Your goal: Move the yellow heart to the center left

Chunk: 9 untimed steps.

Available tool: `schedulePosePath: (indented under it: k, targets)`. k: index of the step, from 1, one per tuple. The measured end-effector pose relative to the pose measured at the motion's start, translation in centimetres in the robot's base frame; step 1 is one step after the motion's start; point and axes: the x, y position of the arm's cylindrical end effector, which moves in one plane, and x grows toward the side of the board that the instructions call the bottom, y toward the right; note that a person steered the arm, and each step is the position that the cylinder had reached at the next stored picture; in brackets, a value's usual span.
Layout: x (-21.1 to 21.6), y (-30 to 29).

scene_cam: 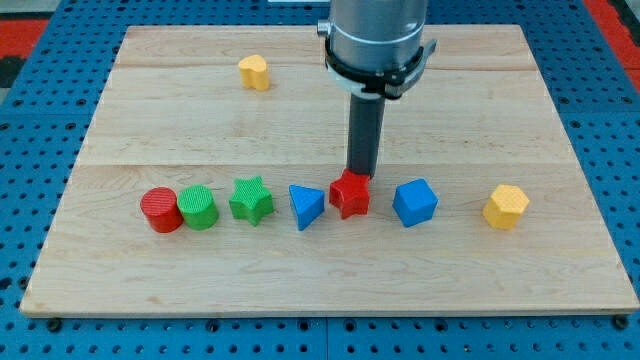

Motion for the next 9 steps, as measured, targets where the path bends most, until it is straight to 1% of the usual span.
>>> schedulePosePath:
  k: [1,2,3,4,5,6,7,8,9]
  targets:
    - [1.1,0.0]
    - [-3.4,0.0]
    - [-10.8,0.0]
    - [-14.4,-3.5]
    - [-17.1,-6.4]
    - [-20.0,-6.6]
    - [-20.2,-13.8]
    - [-19.6,-19.6]
    - [-19.7,-18.0]
